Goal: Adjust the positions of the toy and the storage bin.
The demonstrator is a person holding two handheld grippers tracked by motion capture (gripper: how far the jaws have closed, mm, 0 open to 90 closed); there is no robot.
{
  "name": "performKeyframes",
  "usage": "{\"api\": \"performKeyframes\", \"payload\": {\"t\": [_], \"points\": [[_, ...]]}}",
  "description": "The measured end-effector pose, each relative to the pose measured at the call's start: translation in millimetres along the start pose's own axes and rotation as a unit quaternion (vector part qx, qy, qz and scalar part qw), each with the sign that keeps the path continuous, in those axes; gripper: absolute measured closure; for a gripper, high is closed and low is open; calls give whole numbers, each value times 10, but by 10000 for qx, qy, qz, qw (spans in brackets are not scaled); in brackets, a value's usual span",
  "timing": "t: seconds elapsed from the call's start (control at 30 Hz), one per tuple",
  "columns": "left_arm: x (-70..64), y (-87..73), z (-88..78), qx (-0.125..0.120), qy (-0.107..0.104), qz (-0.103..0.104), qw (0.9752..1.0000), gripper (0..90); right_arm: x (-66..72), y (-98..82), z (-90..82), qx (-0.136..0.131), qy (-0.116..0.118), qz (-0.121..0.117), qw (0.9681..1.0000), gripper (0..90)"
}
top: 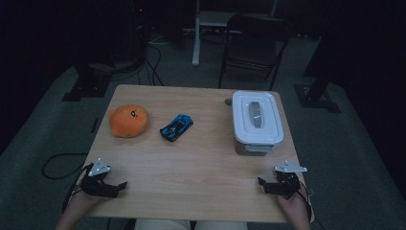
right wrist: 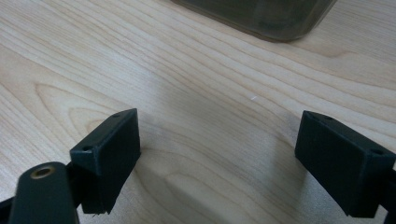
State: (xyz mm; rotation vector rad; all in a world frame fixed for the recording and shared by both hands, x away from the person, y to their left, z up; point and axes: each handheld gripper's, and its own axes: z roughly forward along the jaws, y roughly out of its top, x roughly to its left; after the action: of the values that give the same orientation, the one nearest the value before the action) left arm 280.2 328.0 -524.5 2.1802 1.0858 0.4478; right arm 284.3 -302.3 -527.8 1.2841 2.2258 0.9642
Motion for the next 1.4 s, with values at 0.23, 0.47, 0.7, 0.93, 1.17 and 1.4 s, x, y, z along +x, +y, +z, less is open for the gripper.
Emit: {"api": "performKeyframes", "payload": {"t": [0.23,0.47,0.7,0.93,1.17,1.4], "points": [[-5,-3,-2,-2,-2,0,10000,4,3,-4,-6,-6,-6,6,10000,148],[-5,-2,-2,-3,-1,1,10000,4,6,-10,-11,-17,-12,16,10000,149],[-20,-2,-6,-7,95,-89,9999,13,6,-9,-10,-16,-13,15,10000,148],[-43,19,-8,60,145,-100,9998,16,3,-9,-9,-6,-13,35,10000,146],[-102,102,29,179,214,-56,9996,16,2,-8,-9,-2,-14,36,10000,145],[-125,234,84,159,101,-23,9998,16,2,-8,-9,-2,-14,36,10000,145]]}}
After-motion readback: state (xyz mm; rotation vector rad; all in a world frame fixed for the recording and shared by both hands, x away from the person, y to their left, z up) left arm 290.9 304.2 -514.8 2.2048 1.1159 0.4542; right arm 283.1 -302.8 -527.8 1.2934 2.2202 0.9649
